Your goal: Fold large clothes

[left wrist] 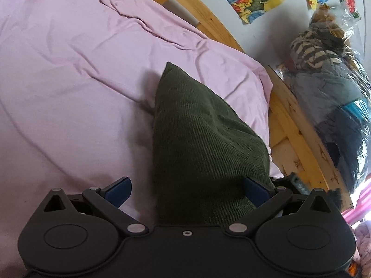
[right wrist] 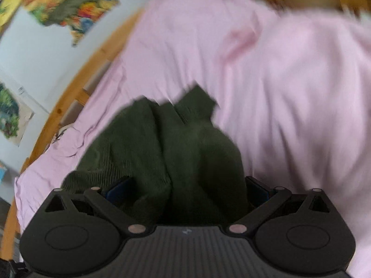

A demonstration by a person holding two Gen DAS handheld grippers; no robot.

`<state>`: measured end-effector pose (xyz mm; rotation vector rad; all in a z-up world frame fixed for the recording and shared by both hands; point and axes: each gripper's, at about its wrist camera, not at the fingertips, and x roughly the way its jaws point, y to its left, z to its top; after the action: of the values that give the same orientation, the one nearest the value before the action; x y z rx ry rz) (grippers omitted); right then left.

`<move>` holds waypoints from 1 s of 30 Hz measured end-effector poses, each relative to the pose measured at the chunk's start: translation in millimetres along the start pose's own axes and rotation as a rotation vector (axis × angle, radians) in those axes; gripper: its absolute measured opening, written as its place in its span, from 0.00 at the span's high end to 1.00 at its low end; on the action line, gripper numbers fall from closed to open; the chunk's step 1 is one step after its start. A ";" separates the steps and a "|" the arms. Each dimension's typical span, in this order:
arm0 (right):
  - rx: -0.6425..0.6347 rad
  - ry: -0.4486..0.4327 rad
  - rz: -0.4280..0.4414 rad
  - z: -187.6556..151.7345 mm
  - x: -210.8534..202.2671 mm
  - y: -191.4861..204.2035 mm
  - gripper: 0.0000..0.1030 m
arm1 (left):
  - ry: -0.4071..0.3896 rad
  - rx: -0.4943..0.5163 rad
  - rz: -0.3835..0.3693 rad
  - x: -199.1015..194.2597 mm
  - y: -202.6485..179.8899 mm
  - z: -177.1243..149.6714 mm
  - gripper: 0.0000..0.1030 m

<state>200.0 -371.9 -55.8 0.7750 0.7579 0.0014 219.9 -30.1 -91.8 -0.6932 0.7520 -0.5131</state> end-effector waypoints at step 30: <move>0.064 -0.051 0.018 -5.3 2.4 -8.8 0.00 | 0.156 -0.113 -0.167 30.3 11.6 0.5 0.00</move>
<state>196.2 -374.4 -65.3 0.8403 0.7055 -0.0260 241.4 -41.6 -113.2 -0.8320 0.8785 -0.6867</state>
